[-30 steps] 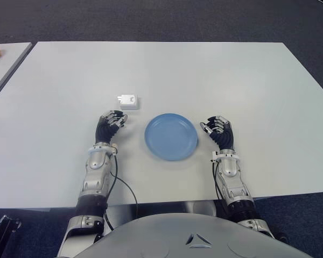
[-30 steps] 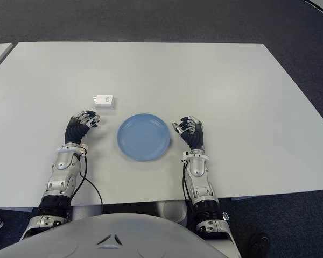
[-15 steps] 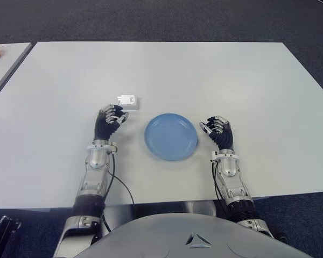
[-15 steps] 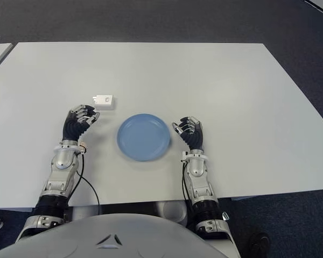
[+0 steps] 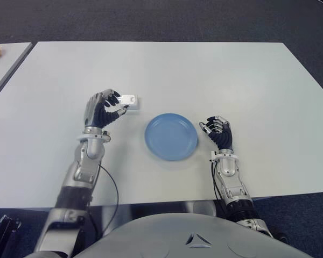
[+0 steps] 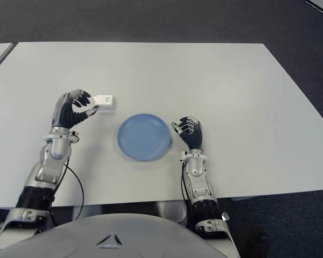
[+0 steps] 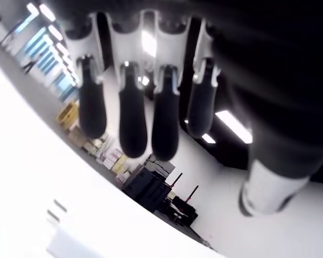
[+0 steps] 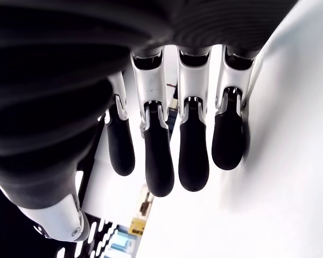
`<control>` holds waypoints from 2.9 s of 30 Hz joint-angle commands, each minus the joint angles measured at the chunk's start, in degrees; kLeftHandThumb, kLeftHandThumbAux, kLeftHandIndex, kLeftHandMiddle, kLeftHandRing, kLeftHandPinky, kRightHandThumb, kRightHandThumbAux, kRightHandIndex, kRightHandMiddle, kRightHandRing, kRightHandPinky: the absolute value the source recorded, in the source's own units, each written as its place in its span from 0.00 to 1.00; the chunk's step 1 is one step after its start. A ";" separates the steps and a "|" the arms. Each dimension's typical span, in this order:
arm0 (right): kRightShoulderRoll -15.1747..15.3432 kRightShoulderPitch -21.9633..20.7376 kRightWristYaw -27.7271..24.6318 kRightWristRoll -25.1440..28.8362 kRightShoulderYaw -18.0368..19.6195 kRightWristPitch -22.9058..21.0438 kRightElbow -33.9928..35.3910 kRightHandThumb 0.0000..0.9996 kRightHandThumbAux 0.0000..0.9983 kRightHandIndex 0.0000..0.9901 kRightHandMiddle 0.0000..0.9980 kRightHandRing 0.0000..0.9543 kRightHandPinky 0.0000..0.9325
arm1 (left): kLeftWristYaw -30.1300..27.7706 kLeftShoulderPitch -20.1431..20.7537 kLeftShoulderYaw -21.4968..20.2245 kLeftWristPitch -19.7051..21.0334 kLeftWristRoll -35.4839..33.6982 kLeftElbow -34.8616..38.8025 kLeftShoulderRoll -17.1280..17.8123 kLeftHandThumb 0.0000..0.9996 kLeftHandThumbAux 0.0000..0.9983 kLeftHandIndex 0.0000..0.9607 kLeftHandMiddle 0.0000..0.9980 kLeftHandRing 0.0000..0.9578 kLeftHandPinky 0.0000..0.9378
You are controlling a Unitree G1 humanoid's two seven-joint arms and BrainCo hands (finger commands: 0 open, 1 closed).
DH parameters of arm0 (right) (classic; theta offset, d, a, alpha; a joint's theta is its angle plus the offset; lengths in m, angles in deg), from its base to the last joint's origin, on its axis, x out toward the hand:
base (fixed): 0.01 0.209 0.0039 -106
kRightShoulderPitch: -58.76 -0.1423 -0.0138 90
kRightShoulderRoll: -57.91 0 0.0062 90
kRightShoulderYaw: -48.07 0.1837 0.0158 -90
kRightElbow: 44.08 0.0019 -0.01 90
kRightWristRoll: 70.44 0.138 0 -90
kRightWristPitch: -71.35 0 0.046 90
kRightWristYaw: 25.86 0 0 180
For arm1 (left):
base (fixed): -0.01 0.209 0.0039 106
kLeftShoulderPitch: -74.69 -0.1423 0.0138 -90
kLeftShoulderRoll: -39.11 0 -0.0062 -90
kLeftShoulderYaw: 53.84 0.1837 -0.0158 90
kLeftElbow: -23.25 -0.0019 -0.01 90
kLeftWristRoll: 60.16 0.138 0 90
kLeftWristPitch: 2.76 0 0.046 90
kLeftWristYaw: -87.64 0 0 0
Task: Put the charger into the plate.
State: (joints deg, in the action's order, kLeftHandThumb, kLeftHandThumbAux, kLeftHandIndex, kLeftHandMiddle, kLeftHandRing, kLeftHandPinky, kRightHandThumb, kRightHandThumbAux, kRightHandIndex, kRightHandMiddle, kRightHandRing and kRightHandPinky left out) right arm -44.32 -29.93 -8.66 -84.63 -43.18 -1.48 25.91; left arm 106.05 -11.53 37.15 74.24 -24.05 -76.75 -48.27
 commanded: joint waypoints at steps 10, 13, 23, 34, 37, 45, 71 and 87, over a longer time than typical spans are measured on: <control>-0.96 -0.52 0.60 -0.30 -0.33 -0.19 -2.17 0.70 0.73 0.43 0.57 0.63 0.65 | -0.25 10.56 7.23 5.97 10.33 -11.78 8.66 0.60 0.47 0.15 0.17 0.17 0.20; -1.05 -0.70 0.83 -0.32 -0.37 0.08 -2.49 0.70 0.73 0.43 0.57 0.63 0.65 | 0.21 12.44 8.71 6.58 11.14 -13.98 9.24 0.63 0.41 0.06 0.10 0.10 0.13; -1.22 -1.18 1.38 -0.47 -0.48 0.59 -3.64 0.70 0.73 0.43 0.58 0.63 0.65 | 1.03 21.20 15.44 6.03 13.66 -27.22 10.12 0.61 0.24 0.00 0.00 0.00 0.00; -1.19 -1.41 1.52 -0.35 -0.42 0.00 -3.97 0.70 0.73 0.43 0.58 0.63 0.64 | 1.03 27.85 22.68 5.16 15.10 -38.32 10.07 0.57 0.16 0.00 0.00 0.00 0.00; -1.22 -1.54 1.51 -0.24 -0.38 0.20 -4.21 0.70 0.73 0.43 0.58 0.62 0.64 | 0.64 29.32 24.88 5.08 15.69 -41.06 9.82 0.57 0.16 0.00 0.00 0.00 0.00; -1.27 -1.83 1.68 -0.16 -0.25 0.74 -4.90 0.70 0.73 0.43 0.57 0.62 0.64 | 0.91 33.87 31.22 4.25 17.78 -50.67 8.42 0.58 0.17 0.00 0.00 0.00 0.00; -1.52 -2.34 2.71 -0.06 0.07 2.32 -6.64 0.70 0.73 0.43 0.57 0.61 0.63 | -8.24 40.21 42.93 5.62 19.85 -62.93 4.31 0.62 0.28 0.00 0.00 0.00 0.00; -1.27 -2.45 2.66 0.55 0.56 2.63 -6.84 0.70 0.73 0.43 0.57 0.61 0.63 | -10.83 39.58 46.26 7.75 19.74 -65.68 3.30 0.59 0.35 0.00 0.00 0.00 0.00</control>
State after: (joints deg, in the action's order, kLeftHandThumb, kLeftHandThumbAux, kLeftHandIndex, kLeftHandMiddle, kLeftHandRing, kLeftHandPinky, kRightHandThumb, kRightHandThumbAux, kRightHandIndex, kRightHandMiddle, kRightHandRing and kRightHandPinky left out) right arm -45.60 -32.72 -5.75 -84.42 -42.92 1.54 20.34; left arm 98.30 31.59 81.60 81.96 -5.60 -140.07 -43.50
